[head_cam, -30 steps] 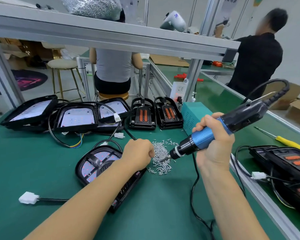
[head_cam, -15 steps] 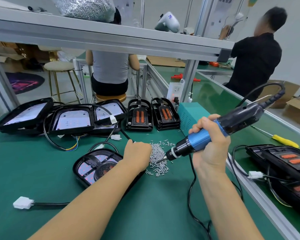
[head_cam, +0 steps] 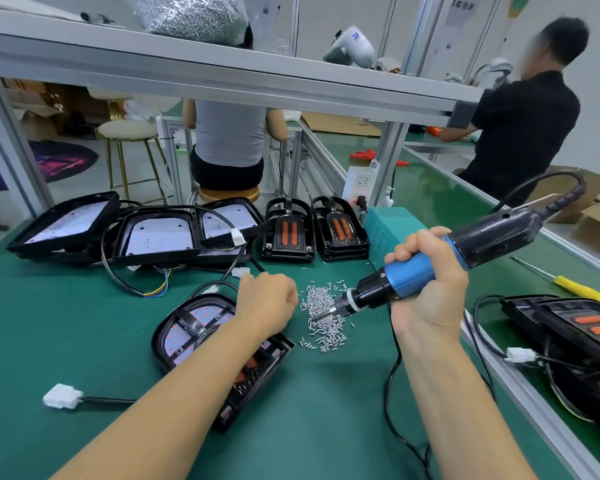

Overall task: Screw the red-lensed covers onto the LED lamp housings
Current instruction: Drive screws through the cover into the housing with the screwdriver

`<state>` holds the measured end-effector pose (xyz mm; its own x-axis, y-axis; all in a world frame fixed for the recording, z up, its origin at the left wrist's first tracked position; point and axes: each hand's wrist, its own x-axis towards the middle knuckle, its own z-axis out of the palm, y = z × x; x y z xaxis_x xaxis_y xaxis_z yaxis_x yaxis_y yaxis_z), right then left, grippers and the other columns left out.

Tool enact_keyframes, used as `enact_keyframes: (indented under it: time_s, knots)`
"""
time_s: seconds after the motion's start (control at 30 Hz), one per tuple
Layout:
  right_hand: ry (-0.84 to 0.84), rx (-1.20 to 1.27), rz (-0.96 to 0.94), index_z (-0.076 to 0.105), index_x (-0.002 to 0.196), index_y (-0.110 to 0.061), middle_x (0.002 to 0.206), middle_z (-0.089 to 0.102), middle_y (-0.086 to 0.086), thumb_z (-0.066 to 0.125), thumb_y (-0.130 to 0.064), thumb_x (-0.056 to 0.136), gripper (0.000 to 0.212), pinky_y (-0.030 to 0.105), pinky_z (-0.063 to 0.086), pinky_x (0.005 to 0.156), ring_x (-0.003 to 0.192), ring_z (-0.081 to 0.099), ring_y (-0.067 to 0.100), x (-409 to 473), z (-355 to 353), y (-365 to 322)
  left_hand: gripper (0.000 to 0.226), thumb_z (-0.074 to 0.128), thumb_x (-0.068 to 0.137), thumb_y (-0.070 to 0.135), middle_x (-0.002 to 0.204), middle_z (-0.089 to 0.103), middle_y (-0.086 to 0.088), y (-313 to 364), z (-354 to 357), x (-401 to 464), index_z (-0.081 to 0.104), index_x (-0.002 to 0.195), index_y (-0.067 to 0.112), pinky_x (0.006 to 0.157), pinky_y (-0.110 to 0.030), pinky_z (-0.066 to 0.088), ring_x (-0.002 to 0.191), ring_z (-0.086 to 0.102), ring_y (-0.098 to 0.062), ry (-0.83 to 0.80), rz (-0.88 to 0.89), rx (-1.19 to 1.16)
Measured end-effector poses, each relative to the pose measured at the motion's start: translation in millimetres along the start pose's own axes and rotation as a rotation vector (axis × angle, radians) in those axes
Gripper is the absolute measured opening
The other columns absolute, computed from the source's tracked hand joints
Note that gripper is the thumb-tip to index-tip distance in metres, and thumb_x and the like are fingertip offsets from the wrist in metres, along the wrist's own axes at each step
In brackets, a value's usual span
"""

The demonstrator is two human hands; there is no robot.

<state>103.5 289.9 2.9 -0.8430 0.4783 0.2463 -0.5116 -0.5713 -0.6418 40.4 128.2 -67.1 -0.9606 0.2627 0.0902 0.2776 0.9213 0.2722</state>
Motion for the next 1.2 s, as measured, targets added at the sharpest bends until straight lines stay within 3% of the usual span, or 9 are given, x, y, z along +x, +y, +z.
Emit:
enact_keyframes:
  time_s: [0.3, 0.43, 0.57, 0.7, 0.9, 1.0, 1.07, 1.13, 1.2]
  knots:
    - [-0.003, -0.005, 0.004, 0.049, 0.074, -0.02, 0.059, 0.048, -0.001, 0.061, -0.004, 0.069, 0.02, 0.023, 0.044, 0.054, 0.051, 0.048, 0.013, -1, 2, 6, 0.008, 0.072, 0.081, 0.02, 0.094, 0.072, 0.009, 3, -1, 4, 0.072, 0.087, 0.025, 0.103, -0.037, 0.029, 0.097, 0.06, -0.015, -0.209, 0.056, -0.02]
    - [0.017, -0.012, 0.003, 0.049, 0.075, -0.019, 0.059, 0.047, -0.002, 0.061, -0.004, 0.069, 0.02, 0.023, 0.044, 0.054, 0.051, 0.047, 0.013, 0, -5, 4, 0.016, 0.078, 0.074, 0.019, 0.1, 0.073, 0.001, 9, 2, 4, 0.073, 0.088, 0.025, 0.105, -0.04, 0.029, 0.111, 0.055, -0.021, -0.323, 0.091, 0.005]
    - [0.027, -0.009, -0.002, 0.05, 0.075, -0.02, 0.059, 0.047, -0.001, 0.061, -0.004, 0.069, 0.02, 0.022, 0.043, 0.054, 0.051, 0.047, 0.013, 1, -9, 2, 0.018, 0.079, 0.073, 0.016, 0.092, 0.073, 0.003, 11, 3, 3, 0.073, 0.087, 0.025, 0.099, -0.036, 0.034, 0.088, 0.053, -0.016, -0.384, 0.13, 0.03]
    - [0.03, -0.004, 0.005, 0.052, 0.072, -0.021, 0.059, 0.047, -0.001, 0.061, -0.004, 0.069, 0.02, 0.022, 0.043, 0.054, 0.051, 0.047, 0.014, 0, -10, 3, 0.013, 0.073, 0.079, 0.015, 0.096, 0.071, 0.001, 16, 6, 4, 0.074, 0.09, 0.022, 0.074, -0.028, 0.046, 0.092, 0.063, -0.02, -0.355, 0.15, 0.059]
    - [0.028, -0.008, -0.002, 0.053, 0.071, -0.022, 0.058, 0.047, -0.001, 0.061, -0.004, 0.068, 0.02, 0.022, 0.043, 0.053, 0.05, 0.047, 0.013, -1, -12, 0, 0.019, 0.05, 0.085, -0.003, 0.103, 0.066, -0.016, 21, 11, 4, 0.065, 0.092, 0.004, 0.077, -0.04, 0.052, 0.083, 0.059, -0.031, -0.327, 0.154, 0.142]
    - [0.026, -0.004, -0.004, 0.052, 0.073, -0.02, 0.059, 0.049, -0.001, 0.061, -0.003, 0.07, 0.02, 0.022, 0.043, 0.053, 0.05, 0.048, 0.013, -1, -14, -2, 0.015, 0.05, 0.082, -0.006, 0.104, 0.065, -0.017, 25, 11, 4, 0.06, 0.079, 0.005, 0.073, -0.038, 0.05, 0.093, 0.062, -0.035, -0.295, 0.153, 0.212]
    - [0.026, 0.001, -0.001, 0.052, 0.073, -0.02, 0.059, 0.049, -0.001, 0.061, -0.003, 0.071, 0.02, 0.022, 0.043, 0.053, 0.05, 0.048, 0.013, -1, -14, -2, 0.025, 0.048, 0.082, -0.007, 0.108, 0.064, -0.021, 26, 12, 5, 0.043, 0.064, 0.01, 0.063, -0.036, 0.044, 0.083, 0.061, -0.035, -0.281, 0.164, 0.285]
    - [0.027, 0.001, 0.0, 0.053, 0.072, -0.021, 0.059, 0.048, -0.001, 0.061, -0.003, 0.071, 0.02, 0.023, 0.044, 0.053, 0.05, 0.048, 0.013, -1, -14, -2, 0.023, 0.044, 0.087, -0.005, 0.118, 0.06, -0.025, 25, 14, 4, 0.041, 0.067, 0.007, 0.058, -0.034, 0.04, 0.07, 0.055, -0.031, -0.3, 0.185, 0.355]
    - [0.026, 0.002, -0.001, 0.053, 0.071, -0.021, 0.06, 0.048, -0.001, 0.061, -0.003, 0.07, 0.02, 0.023, 0.044, 0.053, 0.05, 0.048, 0.013, -1, -13, -1, 0.024, 0.043, 0.089, -0.005, 0.107, 0.062, -0.02, 23, 17, 5, 0.041, 0.068, 0.006, 0.062, -0.036, 0.043, 0.078, 0.058, -0.032, -0.33, 0.191, 0.394]
